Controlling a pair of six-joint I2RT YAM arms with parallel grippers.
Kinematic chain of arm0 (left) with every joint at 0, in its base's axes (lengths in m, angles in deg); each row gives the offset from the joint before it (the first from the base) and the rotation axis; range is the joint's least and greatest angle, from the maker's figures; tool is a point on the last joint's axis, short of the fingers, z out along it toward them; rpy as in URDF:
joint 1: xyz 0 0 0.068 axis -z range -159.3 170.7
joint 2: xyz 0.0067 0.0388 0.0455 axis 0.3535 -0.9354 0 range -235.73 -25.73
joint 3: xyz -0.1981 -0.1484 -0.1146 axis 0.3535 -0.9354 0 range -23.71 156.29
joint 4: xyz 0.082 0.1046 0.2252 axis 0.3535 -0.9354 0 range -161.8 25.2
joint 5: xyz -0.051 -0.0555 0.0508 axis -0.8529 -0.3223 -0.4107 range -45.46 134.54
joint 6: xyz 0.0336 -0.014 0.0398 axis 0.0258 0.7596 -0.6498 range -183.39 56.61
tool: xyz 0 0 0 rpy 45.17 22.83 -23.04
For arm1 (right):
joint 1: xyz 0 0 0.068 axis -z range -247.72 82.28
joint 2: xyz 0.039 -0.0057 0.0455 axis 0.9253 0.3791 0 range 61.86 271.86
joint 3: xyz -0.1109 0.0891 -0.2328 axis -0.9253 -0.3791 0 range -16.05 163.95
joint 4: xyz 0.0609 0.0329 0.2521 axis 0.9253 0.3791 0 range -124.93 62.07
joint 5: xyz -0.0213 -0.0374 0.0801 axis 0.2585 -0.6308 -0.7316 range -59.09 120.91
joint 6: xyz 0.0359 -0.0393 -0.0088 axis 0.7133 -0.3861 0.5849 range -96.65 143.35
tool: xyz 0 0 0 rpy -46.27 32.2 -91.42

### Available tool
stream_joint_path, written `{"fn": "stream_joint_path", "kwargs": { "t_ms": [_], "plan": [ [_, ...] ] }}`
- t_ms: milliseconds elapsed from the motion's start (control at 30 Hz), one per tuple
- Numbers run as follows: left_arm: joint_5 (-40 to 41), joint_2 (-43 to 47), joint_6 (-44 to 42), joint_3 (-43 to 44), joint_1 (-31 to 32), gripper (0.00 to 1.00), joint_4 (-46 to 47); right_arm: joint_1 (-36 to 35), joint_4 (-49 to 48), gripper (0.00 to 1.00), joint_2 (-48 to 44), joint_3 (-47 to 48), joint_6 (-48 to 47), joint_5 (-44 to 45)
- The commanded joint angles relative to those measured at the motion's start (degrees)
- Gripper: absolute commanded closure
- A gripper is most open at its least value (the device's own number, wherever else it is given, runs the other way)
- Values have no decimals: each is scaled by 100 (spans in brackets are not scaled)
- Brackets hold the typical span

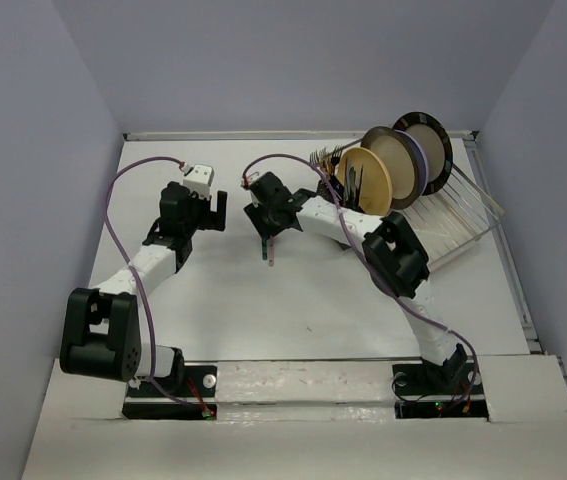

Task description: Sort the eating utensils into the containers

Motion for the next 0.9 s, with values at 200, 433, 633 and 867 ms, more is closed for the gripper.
{"fn": "stream_joint_path", "kwargs": {
  "t_ms": [200,433,633,867],
  "plan": [
    [52,162,-3,-39,-9,1,357,-50,-26,49,-290,23,149,226],
    [-45,180,14,-65,-9,1,365,-50,-26,59,-360,-100,122,473],
    [-19,224,6,-65,-9,1,365,73,18,60,-185,-39,69,280],
    [-27,197,-3,-65,-9,1,374,73,18,58,-79,-21,-44,148]
  ]
}}
